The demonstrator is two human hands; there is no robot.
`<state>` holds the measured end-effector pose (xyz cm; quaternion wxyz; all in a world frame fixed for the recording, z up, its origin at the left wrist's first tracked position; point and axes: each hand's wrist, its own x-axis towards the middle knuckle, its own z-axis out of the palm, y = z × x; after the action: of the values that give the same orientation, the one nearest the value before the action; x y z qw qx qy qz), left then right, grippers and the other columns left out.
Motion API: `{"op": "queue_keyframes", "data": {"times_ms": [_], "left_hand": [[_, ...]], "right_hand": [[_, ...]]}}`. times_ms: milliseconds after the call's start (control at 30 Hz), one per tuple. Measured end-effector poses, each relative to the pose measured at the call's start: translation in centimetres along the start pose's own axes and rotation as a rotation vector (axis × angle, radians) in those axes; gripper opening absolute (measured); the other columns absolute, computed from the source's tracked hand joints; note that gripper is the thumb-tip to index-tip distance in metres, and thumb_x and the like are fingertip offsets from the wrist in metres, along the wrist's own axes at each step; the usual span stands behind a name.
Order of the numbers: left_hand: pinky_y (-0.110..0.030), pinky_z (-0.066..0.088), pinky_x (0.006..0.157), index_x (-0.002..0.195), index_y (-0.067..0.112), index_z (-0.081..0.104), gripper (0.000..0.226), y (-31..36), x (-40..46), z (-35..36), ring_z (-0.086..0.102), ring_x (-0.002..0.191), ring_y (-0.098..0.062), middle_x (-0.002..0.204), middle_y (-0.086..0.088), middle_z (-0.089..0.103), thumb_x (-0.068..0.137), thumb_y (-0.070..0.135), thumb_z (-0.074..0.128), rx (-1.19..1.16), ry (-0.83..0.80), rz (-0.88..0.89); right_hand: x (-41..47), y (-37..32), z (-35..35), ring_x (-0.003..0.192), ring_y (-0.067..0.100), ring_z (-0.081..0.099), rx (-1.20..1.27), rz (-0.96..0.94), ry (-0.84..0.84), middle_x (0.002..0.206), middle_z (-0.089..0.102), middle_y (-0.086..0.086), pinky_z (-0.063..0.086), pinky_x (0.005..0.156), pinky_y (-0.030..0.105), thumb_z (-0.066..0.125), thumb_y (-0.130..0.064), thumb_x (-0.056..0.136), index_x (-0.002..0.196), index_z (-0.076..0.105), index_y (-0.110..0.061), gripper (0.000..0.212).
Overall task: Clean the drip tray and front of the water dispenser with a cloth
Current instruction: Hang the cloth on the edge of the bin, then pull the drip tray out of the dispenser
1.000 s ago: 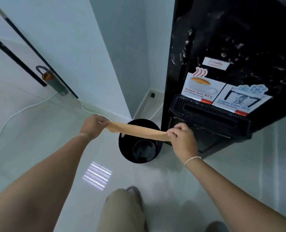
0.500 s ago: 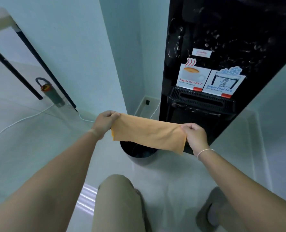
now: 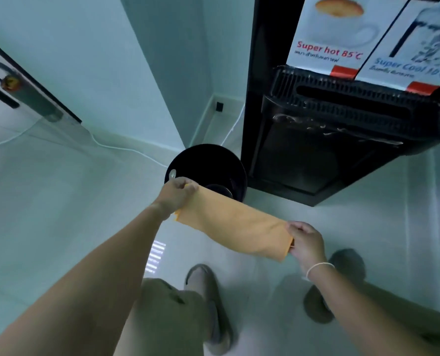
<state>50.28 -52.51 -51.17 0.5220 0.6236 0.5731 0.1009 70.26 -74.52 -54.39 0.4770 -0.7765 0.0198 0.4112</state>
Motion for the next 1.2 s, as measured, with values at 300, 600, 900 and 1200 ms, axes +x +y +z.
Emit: {"op": "queue_keyframes", "data": {"times_ms": [300,600,900,1200], "left_hand": [[-0.016,0.041,0.061,0.084,0.014,0.064,0.01,-1.0,7.3,4.5,0.052,0.074,-0.009,0.076,0.008,0.057,0.091,0.013,0.057,-0.021,-0.046,0.016],[-0.019,0.038,0.086,0.127,0.012,0.057,0.037,-2.1,9.8,6.4,0.052,0.099,-0.015,0.106,-0.002,0.055,0.091,0.021,0.061,0.035,0.03,-0.001],[-0.018,0.035,0.09,0.125,0.011,0.059,0.034,2.0,5.0,5.1,0.055,0.104,-0.014,0.108,-0.004,0.062,0.094,0.023,0.056,0.054,-0.011,0.078],[-0.019,0.035,0.095,0.124,0.011,0.061,0.033,12.6,-2.6,1.9,0.054,0.107,-0.011,0.124,-0.005,0.062,0.094,0.025,0.055,0.016,0.025,0.256]], "right_hand": [[5.4,2.2,1.6,0.075,0.023,0.057,0.108,0.118,0.056,0.094,0.061,0.014,0.05,0.054,0.025,0.055,-0.006,0.089,0.091,0.062,-0.008,0.008],[7.6,2.3,2.7,0.095,0.024,0.058,-0.041,0.058,0.113,0.1,0.062,0.009,0.047,0.097,0.042,0.057,-0.009,0.087,0.112,0.061,-0.006,0.026],[3.6,-1.5,2.0,0.083,0.016,0.058,-0.032,-0.075,0.087,0.091,0.063,0.003,0.049,0.086,0.024,0.056,-0.01,0.086,0.1,0.067,-0.01,0.018],[-4.6,-9.8,-1.0,0.092,0.018,0.059,0.065,-0.287,0.064,0.097,0.064,0.006,0.048,0.088,0.032,0.058,-0.017,0.087,0.107,0.065,-0.01,0.023]]}}
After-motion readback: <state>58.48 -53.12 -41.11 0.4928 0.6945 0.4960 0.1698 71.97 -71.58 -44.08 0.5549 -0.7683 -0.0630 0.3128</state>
